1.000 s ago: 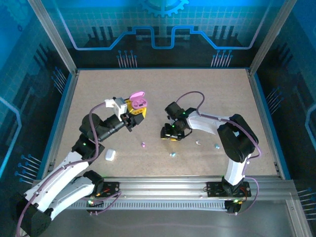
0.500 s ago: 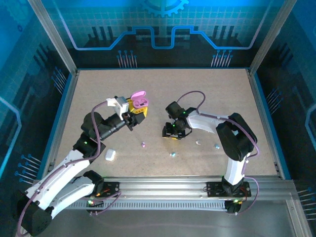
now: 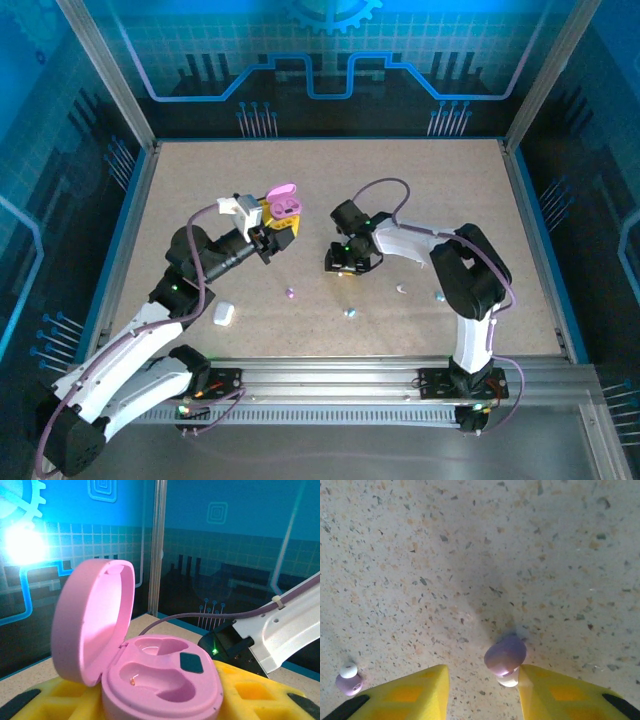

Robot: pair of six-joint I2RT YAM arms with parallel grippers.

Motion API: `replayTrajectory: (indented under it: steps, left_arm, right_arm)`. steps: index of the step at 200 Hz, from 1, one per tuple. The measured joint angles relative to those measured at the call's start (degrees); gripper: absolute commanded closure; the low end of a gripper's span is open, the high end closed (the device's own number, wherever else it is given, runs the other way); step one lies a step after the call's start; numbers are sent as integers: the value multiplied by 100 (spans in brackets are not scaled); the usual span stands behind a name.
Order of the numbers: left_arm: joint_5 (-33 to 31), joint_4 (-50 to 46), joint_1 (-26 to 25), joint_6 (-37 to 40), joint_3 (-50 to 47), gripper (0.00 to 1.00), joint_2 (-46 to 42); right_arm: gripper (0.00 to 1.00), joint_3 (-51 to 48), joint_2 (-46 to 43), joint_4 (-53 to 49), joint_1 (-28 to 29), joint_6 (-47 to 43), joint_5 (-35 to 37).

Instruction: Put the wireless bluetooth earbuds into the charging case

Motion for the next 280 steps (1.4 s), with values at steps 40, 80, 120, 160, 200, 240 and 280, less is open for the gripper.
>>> replayTrajectory:
  steps: [40,80,120,160,200,240,280]
  left_arm:
    - [2,2,0,0,0,56,0]
    - [2,2,0,0,0,56,0]
    - [0,0,0,0,0,56,0]
    - [0,0,0,0,0,56,0]
    - [0,0,0,0,0,56,0]
    - [0,0,0,0,0,56,-31]
    - [0,0,0,0,0,56,-39]
  right_arm:
    - [59,232,127,-181,2,-173,153]
    - [63,555,334,-417,2,-387,297]
    - [65,739,518,-627,31,-522,404]
    - [68,973,623,-811,118,-671,444]
    - [70,1158,787,-1010,146,-848,570]
    - [72,1375,914,-1231,221,-1078,704]
    - [72,1523,999,-1458,243,-1338,789]
